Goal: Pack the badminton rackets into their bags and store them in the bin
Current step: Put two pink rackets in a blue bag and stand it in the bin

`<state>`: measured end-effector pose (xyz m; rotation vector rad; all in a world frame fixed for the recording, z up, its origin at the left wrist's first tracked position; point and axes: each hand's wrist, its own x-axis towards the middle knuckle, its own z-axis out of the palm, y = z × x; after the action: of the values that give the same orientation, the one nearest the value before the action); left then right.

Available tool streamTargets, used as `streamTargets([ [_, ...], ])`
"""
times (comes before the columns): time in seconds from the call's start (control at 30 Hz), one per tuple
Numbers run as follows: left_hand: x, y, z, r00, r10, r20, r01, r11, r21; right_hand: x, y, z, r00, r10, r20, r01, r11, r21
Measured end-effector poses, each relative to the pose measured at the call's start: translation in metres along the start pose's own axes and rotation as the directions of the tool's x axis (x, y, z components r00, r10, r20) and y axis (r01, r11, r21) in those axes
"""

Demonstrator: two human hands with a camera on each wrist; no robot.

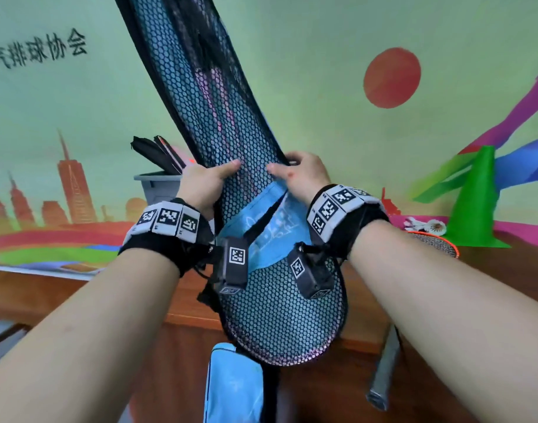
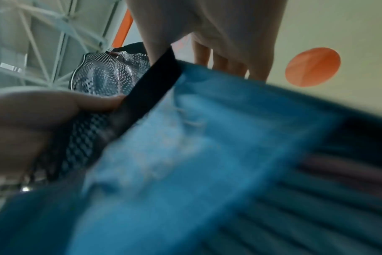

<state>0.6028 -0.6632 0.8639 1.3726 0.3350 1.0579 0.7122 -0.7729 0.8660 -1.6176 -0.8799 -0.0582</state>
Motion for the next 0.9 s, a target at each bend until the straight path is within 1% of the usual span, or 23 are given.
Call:
streamTargets([
  [0.1, 0.012, 0.002, -0.008, 0.990, 0.025, -0.138, -0.026, 1.000, -0.005, -0.006, 0.019, -0.003, 1.000, 0.006, 0.026, -0.002, 0.986, -0.169],
  [0.2, 0.020, 0.006, -0.011, 0.963, 0.058, -0.264, -0.060, 0.998, 0.000, -0.010, 0.050, -0.002, 0.996, 0.061, 0.062, -0.044, 0.968, -0.246],
  [0.3, 0.028, 0.009, -0.015, 0.922, 0.062, -0.382, -0.058, 0.998, 0.023, -0.010, 0.078, 0.000, 0.990, 0.136, 0.025, -0.116, 0.916, -0.384],
  [0.37, 0.035, 0.009, -0.021, 0.904, 0.045, -0.425, -0.054, 0.999, -0.009, -0.009, 0.091, -0.001, 0.983, 0.182, -0.007, -0.168, 0.889, -0.425],
  [0.47, 0.040, 0.005, -0.026, 0.895, -0.004, -0.446, -0.024, 0.998, -0.057, -0.004, 0.104, -0.003, 0.977, 0.206, -0.059, -0.211, 0.882, -0.422],
  [0.53, 0.040, 0.001, -0.026, 0.903, -0.033, -0.428, -0.003, 0.996, -0.084, 0.000, 0.109, -0.004, 0.975, 0.198, -0.103, -0.223, 0.882, -0.415],
  [0.6, 0.046, -0.003, -0.028, 0.900, -0.032, -0.435, 0.007, 0.998, -0.059, 0.006, 0.110, -0.005, 0.971, 0.182, -0.154, -0.230, 0.887, -0.401],
  [0.67, 0.051, -0.007, -0.028, 0.883, -0.032, -0.468, -0.011, 0.996, -0.088, 0.013, 0.114, -0.005, 0.971, 0.144, -0.192, -0.212, 0.890, -0.405],
  [0.7, 0.055, -0.012, -0.025, 0.885, -0.022, -0.465, -0.021, 0.996, -0.086, 0.018, 0.118, -0.006, 0.969, 0.133, -0.207, -0.209, 0.891, -0.403],
  [0.8, 0.074, -0.032, -0.009, 0.919, 0.014, -0.395, -0.059, 0.993, -0.102, 0.046, 0.137, -0.014, 0.956, 0.145, -0.255, -0.240, 0.887, -0.395],
  [0.9, 0.103, -0.047, 0.012, 0.947, 0.043, -0.320, -0.073, 0.994, -0.084, 0.084, 0.161, -0.023, 0.950, 0.109, -0.292, -0.220, 0.897, -0.384],
])
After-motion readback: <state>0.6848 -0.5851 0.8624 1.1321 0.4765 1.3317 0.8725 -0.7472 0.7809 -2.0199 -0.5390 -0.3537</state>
